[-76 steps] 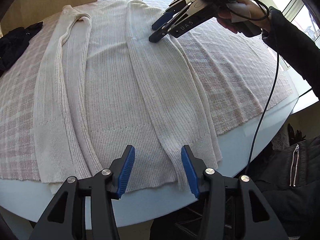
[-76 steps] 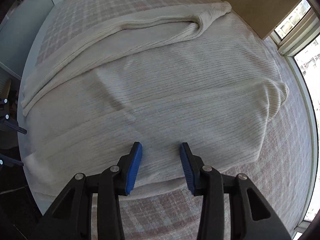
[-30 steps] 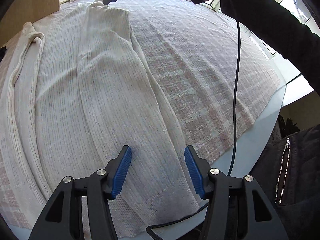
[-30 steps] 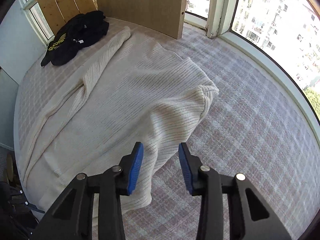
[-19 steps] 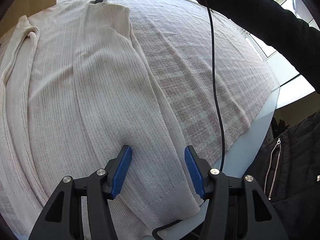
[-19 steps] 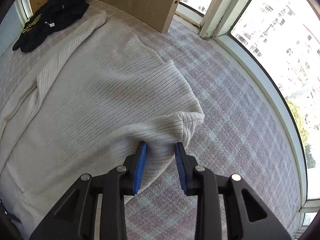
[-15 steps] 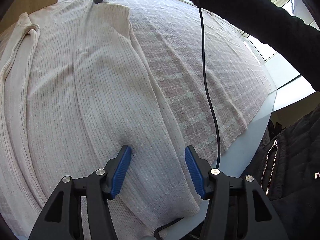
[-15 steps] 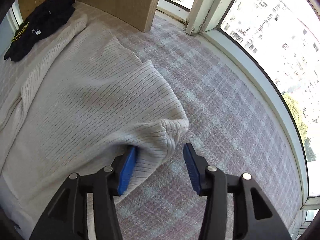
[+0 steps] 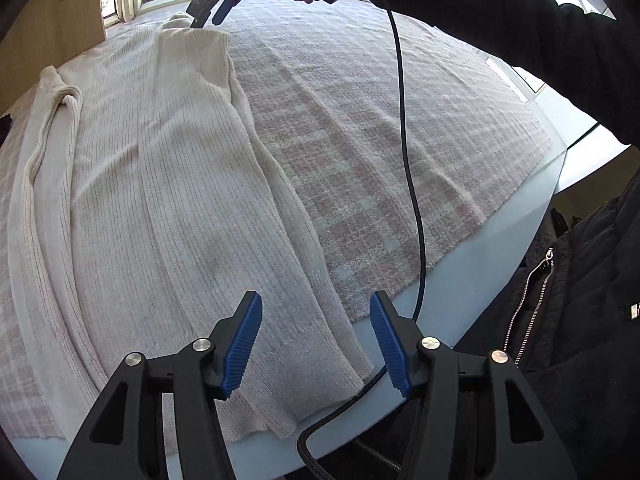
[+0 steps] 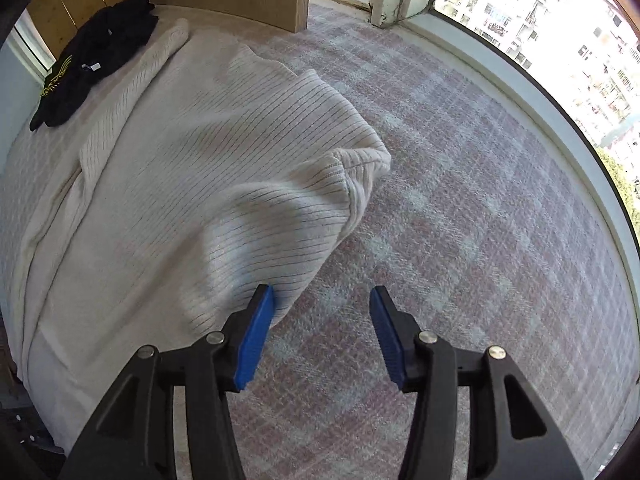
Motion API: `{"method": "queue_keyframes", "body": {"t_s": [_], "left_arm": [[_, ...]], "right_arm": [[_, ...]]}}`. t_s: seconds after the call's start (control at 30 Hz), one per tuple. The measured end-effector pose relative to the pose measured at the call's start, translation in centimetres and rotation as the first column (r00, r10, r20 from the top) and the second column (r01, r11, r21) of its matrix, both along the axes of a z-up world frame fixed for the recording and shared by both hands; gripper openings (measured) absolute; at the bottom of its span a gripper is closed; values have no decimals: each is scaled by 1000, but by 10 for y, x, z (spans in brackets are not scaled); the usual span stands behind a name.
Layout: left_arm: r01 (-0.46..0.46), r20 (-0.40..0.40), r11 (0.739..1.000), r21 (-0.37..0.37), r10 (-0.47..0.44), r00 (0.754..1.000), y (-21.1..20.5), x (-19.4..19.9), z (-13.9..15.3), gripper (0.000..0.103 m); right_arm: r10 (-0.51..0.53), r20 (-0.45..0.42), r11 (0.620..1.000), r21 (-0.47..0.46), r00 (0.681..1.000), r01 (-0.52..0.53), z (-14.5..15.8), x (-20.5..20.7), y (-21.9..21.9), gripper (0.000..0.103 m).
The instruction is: Fold clothes
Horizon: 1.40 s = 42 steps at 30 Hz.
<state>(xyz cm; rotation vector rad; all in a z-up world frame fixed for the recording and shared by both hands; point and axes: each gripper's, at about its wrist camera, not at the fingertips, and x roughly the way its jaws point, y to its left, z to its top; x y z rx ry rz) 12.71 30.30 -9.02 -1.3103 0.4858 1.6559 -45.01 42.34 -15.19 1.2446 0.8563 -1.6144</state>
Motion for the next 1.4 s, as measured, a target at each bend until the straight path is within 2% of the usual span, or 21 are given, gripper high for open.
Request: {"method": "queue_keyframes", "body": {"t_s": [0.17, 0.3, 0.4, 0.77, 0.9, 0.97, 1.07, 1.13, 1.17, 1.33, 1.4], "left_arm": [[-59, -51, 997, -46, 56, 997, 3, 26, -4, 54], [-115, -173, 985, -130, 92, 981, 9, 41, -9, 51], [-116, -213, 982, -149, 82, 973, 13, 50, -13, 48], [-124, -353, 969, -214, 42, 935, 26, 81, -26, 51], [-147, -276, 977, -156, 100, 956, 9, 67, -26, 50], [-143, -266, 978, -152, 99, 959, 6, 64, -26, 46], [-137, -268, 977, -162, 90, 959, 3, 60, -24, 31], [-128, -283, 974, -185, 72, 957, 2, 56, -24, 15], [-125, -287, 973, -193, 66, 956, 2, 55, -23, 14], [-174, -220, 978, -117, 146, 965, -14, 38, -11, 10], [-195, -191, 977, -88, 176, 966, -20, 31, -6, 10]], "right_arm": [[-18, -17, 1000, -3, 1000, 18, 1, 11, 11, 49], [-33, -35, 999, -4, 999, 33, 3, 22, 20, 49], [-44, -48, 999, -6, 998, 44, 5, 31, 25, 49], [-45, -55, 998, -35, 997, 43, 7, 56, 49, 49], [-45, -58, 998, -47, 997, 43, 12, 61, 56, 49], [-40, -54, 998, -57, 998, 37, 15, 65, 58, 50], [-30, -59, 997, -69, 998, 26, 18, 74, 60, 50], [-24, -61, 997, -75, 998, 20, 19, 78, 60, 50], [-25, -58, 997, -76, 998, 20, 19, 79, 61, 50], [-27, -45, 996, -86, 999, 23, 25, 67, 58, 50], [-42, -9, 993, -115, 999, 40, 34, 43, 54, 50]]}}
